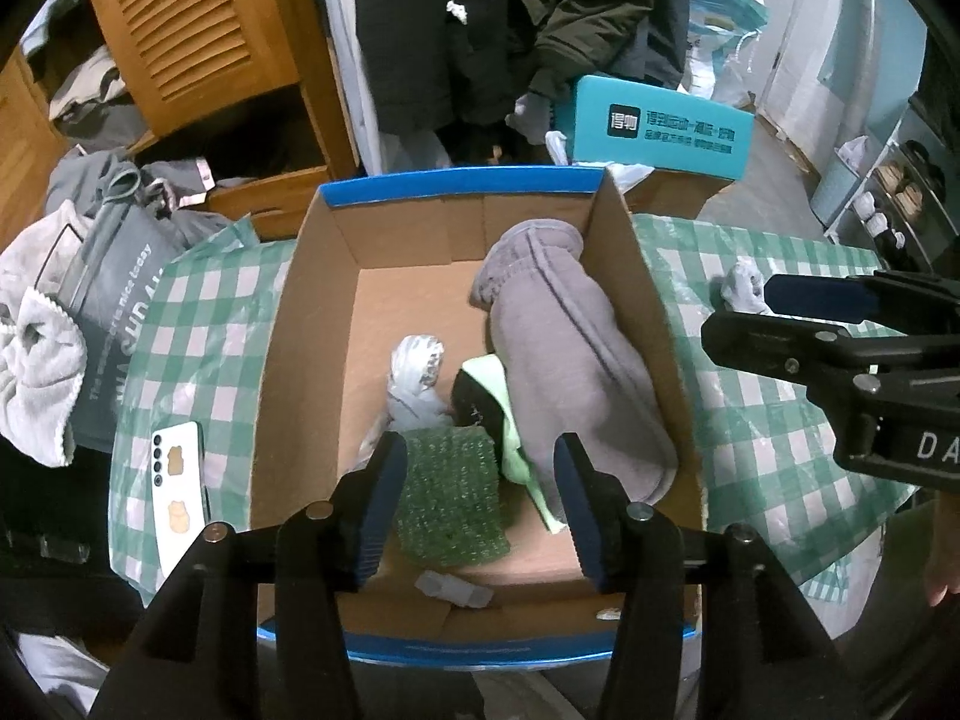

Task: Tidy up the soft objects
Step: 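Lower the grey sock into the box and open the right gripper, then move both grippers back over the striped sock bundle and grey rolled sock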

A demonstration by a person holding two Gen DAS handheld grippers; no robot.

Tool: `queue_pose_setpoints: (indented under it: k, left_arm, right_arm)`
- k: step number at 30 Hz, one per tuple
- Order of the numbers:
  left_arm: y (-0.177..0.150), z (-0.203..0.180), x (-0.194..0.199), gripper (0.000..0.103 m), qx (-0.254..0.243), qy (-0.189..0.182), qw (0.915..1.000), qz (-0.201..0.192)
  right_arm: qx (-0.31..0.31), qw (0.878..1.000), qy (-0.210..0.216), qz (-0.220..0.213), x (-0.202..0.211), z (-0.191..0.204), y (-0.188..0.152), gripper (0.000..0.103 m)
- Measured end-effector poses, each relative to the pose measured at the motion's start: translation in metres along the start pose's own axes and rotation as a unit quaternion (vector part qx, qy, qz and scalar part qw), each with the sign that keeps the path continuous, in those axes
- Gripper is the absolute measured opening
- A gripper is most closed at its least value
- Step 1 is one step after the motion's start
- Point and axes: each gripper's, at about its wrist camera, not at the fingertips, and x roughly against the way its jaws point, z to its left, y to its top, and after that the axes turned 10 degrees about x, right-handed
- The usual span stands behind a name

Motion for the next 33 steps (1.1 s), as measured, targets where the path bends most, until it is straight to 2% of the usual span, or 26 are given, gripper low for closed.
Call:
queue_pose_setpoints:
  k: [13, 25, 33]
  left_arm:
    - [0.005, -0.038, -0.001, 0.055, -0.019, -0.018, 0.9996, 0.003]
    - [0.012, -0.085, -0.011, 0.055, -0.044, -0.032, 0.9984, 0.014]
    - [0.017, -0.114, -0.023, 0.064, -0.061, -0.031, 0.9974, 0.023]
  right_arm:
    - [-0.042, 0.999, -0.018, -0.002, 0.014, -0.043, -0.020, 0.062]
    - [-0.096, 0.994, -0.045, 0.005, 0.023, -0.101, -0.051, 0.063]
    - [-0.135, 0.989, -0.057, 0.008, 0.026, -0.140, -0.069, 0.063]
